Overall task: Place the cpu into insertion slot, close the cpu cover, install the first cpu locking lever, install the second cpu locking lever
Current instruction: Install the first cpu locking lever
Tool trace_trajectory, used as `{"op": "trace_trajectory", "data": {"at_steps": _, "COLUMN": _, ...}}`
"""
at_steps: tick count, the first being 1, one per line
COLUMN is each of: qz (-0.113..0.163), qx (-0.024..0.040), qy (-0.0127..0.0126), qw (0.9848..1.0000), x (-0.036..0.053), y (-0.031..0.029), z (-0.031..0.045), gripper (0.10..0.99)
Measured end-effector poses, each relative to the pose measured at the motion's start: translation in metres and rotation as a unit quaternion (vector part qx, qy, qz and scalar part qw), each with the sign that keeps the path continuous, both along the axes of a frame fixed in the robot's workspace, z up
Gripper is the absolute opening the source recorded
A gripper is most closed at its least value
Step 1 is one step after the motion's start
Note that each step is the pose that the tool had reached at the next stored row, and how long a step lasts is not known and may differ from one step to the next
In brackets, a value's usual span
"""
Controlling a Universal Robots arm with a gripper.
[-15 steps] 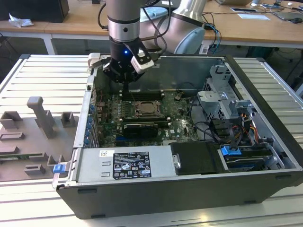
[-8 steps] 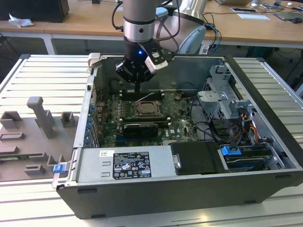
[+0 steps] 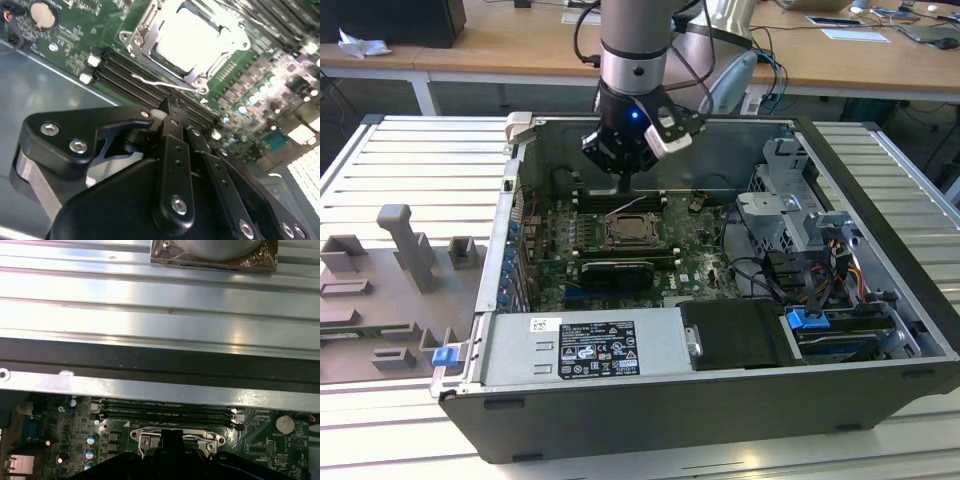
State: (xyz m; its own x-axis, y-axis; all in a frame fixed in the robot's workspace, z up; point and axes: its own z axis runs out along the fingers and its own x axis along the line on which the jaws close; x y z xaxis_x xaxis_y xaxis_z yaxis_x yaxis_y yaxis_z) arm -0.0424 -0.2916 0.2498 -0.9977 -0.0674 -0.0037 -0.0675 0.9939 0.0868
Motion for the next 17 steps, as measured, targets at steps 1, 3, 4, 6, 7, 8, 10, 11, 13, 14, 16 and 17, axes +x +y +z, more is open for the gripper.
{"op": "trace_trajectory", "data": {"at_steps": 1, "qz": 0.000, "qx": -0.0001, "qy": 0.0001, "qw": 1.0000, "x": 0.0014, "y": -0.0001, "z": -0.0026, "gripper": 0.106}}
{"op": "trace_trajectory", "data": {"at_steps": 3, "qz": 0.000, "qx": -0.0001, "qy": 0.0001, "qw": 1.0000, "x": 0.0034, "y": 0.0000, "z": -0.0067, "gripper": 0.106}}
{"op": "trace_trajectory", "data": {"at_steps": 4, "qz": 0.000, "qx": -0.0001, "qy": 0.0001, "qw": 1.0000, "x": 0.0042, "y": -0.0001, "z": -0.0086, "gripper": 0.106}}
{"op": "trace_trajectory", "data": {"at_steps": 6, "qz": 0.000, "qx": 0.0000, "qy": 0.0000, "qw": 1.0000, "x": 0.0051, "y": 0.0000, "z": -0.0113, "gripper": 0.106}}
{"op": "trace_trajectory", "data": {"at_steps": 7, "qz": 0.001, "qx": 0.0009, "qy": 0.0000, "qw": 1.0000, "x": 0.0052, "y": -0.0001, "z": -0.0120, "gripper": 0.106}}
{"op": "trace_trajectory", "data": {"at_steps": 8, "qz": 0.001, "qx": 0.0067, "qy": 0.0001, "qw": 1.0000, "x": 0.0055, "y": -0.0001, "z": -0.0127, "gripper": 0.106}}
{"op": "trace_trajectory", "data": {"at_steps": 10, "qz": 0.001, "qx": 0.0106, "qy": 0.0000, "qw": 0.9999, "x": 0.0060, "y": 0.0000, "z": -0.0160, "gripper": 0.106}}
{"op": "trace_trajectory", "data": {"at_steps": 11, "qz": 0.001, "qx": 0.0106, "qy": 0.0000, "qw": 0.9999, "x": 0.0061, "y": 0.0000, "z": -0.0175, "gripper": 0.106}}
{"op": "trace_trajectory", "data": {"at_steps": 13, "qz": 0.000, "qx": 0.0106, "qy": -0.0001, "qw": 0.9999, "x": 0.0091, "y": 0.0000, "z": -0.0226, "gripper": 0.106}}
{"op": "trace_trajectory", "data": {"at_steps": 14, "qz": 0.000, "qx": 0.0106, "qy": 0.0000, "qw": 0.9999, "x": 0.0134, "y": 0.0026, "z": -0.0272, "gripper": 0.106}}
{"op": "trace_trajectory", "data": {"at_steps": 16, "qz": -0.001, "qx": 0.0106, "qy": -0.0001, "qw": 0.9999, "x": 0.0150, "y": 0.0033, "z": -0.0284, "gripper": 0.106}}
{"op": "trace_trajectory", "data": {"at_steps": 17, "qz": -0.001, "qx": 0.0106, "qy": -0.0001, "qw": 0.9999, "x": 0.0165, "y": 0.0037, "z": -0.0294, "gripper": 0.106}}
